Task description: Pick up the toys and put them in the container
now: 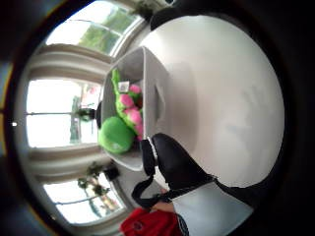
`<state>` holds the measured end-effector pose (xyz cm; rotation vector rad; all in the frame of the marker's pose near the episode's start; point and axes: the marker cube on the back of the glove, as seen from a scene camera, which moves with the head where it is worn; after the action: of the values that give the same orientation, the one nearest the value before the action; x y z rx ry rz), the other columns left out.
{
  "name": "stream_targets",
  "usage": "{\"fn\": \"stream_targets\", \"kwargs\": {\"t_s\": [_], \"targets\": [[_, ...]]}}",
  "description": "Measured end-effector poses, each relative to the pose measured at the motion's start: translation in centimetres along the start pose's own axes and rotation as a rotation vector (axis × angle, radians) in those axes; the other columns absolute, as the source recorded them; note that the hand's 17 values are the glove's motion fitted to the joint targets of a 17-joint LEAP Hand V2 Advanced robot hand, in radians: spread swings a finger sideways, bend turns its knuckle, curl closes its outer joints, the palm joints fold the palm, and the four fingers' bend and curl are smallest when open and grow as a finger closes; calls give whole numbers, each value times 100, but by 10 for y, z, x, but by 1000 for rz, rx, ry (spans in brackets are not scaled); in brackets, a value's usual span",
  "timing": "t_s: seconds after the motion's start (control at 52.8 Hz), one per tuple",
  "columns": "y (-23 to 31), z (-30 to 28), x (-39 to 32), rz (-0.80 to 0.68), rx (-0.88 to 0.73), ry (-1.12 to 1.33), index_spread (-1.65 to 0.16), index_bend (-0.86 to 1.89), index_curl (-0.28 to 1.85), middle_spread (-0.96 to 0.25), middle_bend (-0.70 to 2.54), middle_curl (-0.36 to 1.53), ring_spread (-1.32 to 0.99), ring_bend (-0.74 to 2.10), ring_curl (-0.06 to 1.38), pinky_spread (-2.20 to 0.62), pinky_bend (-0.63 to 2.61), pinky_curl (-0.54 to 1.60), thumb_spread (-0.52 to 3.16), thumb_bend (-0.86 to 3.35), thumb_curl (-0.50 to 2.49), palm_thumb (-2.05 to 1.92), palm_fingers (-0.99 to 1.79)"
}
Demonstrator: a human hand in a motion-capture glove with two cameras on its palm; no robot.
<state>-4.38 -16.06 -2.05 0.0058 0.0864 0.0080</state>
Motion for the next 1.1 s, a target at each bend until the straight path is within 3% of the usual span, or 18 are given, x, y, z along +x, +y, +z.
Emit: {"fn": "stream_targets", "kwargs": {"t_s": [0.246, 0.719, 1.098], "targets": [[43, 48, 35, 23, -51, -6, -40, 18, 31, -11, 15, 29, 1, 28, 27, 9, 118, 31, 108, -3, 33, -1, -7], [66, 28, 82, 15, 14, -19, -42, 18, 33, -11, 15, 27, 1, 26, 29, 10, 115, 30, 109, -3, 32, -1, -6], [80, 44, 69, 11, -13, -57, -42, 17, 34, -11, 15, 26, 1, 25, 30, 10, 114, 31, 110, -3, 32, -1, -6]]}}
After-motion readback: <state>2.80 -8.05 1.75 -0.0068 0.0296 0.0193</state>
